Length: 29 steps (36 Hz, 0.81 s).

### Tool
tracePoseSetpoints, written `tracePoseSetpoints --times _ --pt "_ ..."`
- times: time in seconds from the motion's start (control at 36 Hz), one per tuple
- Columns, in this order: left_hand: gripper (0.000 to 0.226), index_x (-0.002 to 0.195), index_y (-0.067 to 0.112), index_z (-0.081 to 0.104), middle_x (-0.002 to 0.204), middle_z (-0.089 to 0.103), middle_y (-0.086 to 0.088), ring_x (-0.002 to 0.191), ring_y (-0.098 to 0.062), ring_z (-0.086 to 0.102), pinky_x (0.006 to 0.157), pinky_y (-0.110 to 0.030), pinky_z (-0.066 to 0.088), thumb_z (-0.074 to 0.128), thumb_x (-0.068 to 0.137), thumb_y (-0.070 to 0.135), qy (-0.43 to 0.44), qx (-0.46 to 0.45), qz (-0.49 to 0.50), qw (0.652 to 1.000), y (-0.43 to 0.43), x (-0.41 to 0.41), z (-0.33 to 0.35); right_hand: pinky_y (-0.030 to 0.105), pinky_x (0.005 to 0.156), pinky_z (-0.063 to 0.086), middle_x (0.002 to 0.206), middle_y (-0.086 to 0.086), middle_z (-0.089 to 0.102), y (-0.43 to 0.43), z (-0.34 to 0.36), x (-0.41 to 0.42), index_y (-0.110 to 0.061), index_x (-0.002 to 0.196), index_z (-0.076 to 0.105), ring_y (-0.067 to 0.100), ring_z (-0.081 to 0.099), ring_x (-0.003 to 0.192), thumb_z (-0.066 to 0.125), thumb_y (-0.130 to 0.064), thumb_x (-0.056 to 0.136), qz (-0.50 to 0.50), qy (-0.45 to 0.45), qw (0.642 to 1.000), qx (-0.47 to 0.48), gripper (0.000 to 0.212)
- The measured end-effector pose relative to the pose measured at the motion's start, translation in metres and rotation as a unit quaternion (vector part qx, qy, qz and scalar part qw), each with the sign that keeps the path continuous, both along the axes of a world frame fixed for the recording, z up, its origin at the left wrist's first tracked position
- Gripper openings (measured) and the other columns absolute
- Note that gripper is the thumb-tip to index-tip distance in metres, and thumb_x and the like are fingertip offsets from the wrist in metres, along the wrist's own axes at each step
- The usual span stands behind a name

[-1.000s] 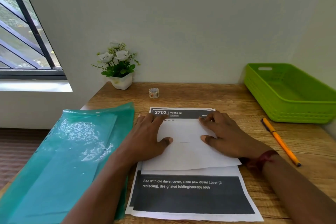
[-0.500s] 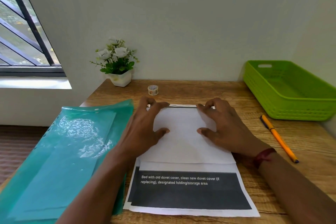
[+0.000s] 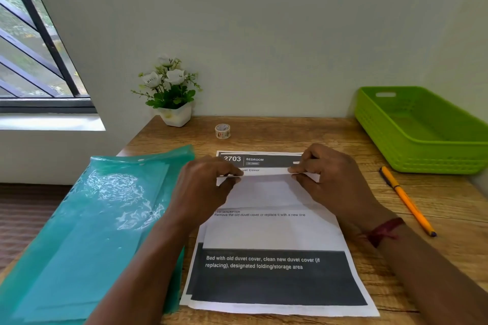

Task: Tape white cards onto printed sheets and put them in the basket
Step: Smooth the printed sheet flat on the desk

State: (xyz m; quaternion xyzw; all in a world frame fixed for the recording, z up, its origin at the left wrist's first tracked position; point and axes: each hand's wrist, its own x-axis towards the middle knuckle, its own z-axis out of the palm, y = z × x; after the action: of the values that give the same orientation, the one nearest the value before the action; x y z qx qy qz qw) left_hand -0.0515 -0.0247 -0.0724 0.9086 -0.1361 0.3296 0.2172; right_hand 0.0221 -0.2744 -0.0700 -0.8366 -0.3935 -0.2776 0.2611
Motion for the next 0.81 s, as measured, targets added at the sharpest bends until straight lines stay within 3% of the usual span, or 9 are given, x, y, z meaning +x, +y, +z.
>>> tracePoseSetpoints --times 0.22,0.33,0.39,0.44,0.5,0.53,0.58,0.67,0.81 --pt "0.019 0.100 0.031 0.060 0.107 0.072 0.004 0.085 -0.016 0.065 0.075 -0.040 0.056 0.066 0.084 0.023 0.157 0.073 0.044 0.984 -0.002 0.000 -0.006 0.034 0.061 0.056 0.092 -0.007 0.071 0.001 -0.004 -0.004 -0.024 0.081 0.074 0.017 0.069 0.079 0.080 -0.016 0.072 0.012 0.037 0.997 -0.060 0.013" --pt "0.026 0.110 0.031 0.049 0.107 0.068 0.002 0.085 -0.020 0.062 0.073 -0.038 0.052 0.056 0.087 0.025 0.204 0.100 0.050 0.973 -0.008 -0.002 -0.007 0.036 0.073 0.054 0.107 -0.005 0.071 0.001 -0.007 -0.007 -0.030 0.096 0.066 0.017 0.067 0.092 0.070 -0.029 0.079 -0.016 0.090 0.989 -0.116 0.017" --pt "0.032 0.121 0.028 0.046 0.104 0.067 0.000 0.077 -0.018 0.057 0.066 -0.033 0.046 0.054 0.090 0.025 0.209 0.121 0.045 0.969 -0.011 -0.005 -0.007 0.033 0.074 0.050 0.112 -0.005 0.070 0.000 -0.009 -0.007 -0.034 0.103 0.059 0.013 0.063 0.087 0.062 -0.037 0.083 -0.037 0.106 0.980 -0.165 0.021" --pt "0.041 0.133 0.025 0.041 0.116 0.065 -0.001 0.078 -0.016 0.055 0.065 -0.030 0.039 0.051 0.094 0.030 0.212 0.140 0.039 0.966 -0.015 -0.007 -0.005 0.028 0.065 0.044 0.109 -0.007 0.070 0.001 -0.010 -0.010 -0.036 0.112 0.055 0.008 0.055 0.074 0.056 -0.044 0.086 -0.046 0.118 0.971 -0.204 0.027" --pt "0.050 0.142 0.022 0.035 0.137 0.055 -0.001 0.100 -0.018 0.060 0.077 -0.032 0.046 0.047 0.096 0.036 0.217 0.156 0.031 0.963 -0.019 -0.009 -0.005 0.023 0.064 0.041 0.112 -0.010 0.068 0.004 -0.009 -0.015 -0.035 0.128 0.051 0.008 0.056 0.078 0.051 -0.052 0.091 -0.055 0.132 0.963 -0.227 0.042" --pt "0.054 0.146 0.021 0.032 0.148 0.045 -0.001 0.118 -0.019 0.055 0.090 -0.034 0.047 0.045 0.097 0.038 0.222 0.167 0.027 0.960 -0.020 -0.010 -0.005 0.024 0.072 0.045 0.123 -0.011 0.064 0.006 -0.008 -0.018 -0.034 0.137 0.045 0.011 0.060 0.093 0.046 -0.057 0.092 -0.061 0.138 0.959 -0.238 0.050" --pt "0.060 0.152 0.020 0.025 0.162 0.021 -0.001 0.140 -0.018 0.035 0.109 -0.035 0.037 0.040 0.099 0.043 0.237 0.192 0.021 0.952 -0.025 -0.012 -0.004 0.031 0.095 0.045 0.148 -0.010 0.044 0.012 -0.004 -0.025 -0.032 0.147 0.032 0.014 0.051 0.125 0.035 -0.066 0.093 -0.072 0.161 0.947 -0.268 0.064" --pt "0.063 0.156 0.022 0.014 0.165 0.001 0.000 0.148 -0.017 0.014 0.117 -0.039 0.024 0.027 0.101 0.050 0.263 0.244 0.027 0.933 -0.031 -0.014 -0.005 0.033 0.111 0.031 0.159 -0.008 0.022 0.019 0.000 -0.033 -0.029 0.151 0.024 0.012 0.027 0.144 0.018 -0.070 0.091 -0.060 0.185 0.931 -0.309 0.073" --pt "0.062 0.156 0.023 0.000 0.164 -0.006 0.003 0.151 -0.014 -0.005 0.123 -0.045 0.002 0.014 0.103 0.050 0.322 0.258 0.028 0.910 -0.034 -0.012 -0.013 0.040 0.118 0.021 0.163 -0.004 0.008 0.026 -0.005 -0.039 -0.025 0.154 0.017 0.011 0.008 0.149 0.001 -0.072 0.087 -0.052 0.192 0.922 -0.332 0.084"
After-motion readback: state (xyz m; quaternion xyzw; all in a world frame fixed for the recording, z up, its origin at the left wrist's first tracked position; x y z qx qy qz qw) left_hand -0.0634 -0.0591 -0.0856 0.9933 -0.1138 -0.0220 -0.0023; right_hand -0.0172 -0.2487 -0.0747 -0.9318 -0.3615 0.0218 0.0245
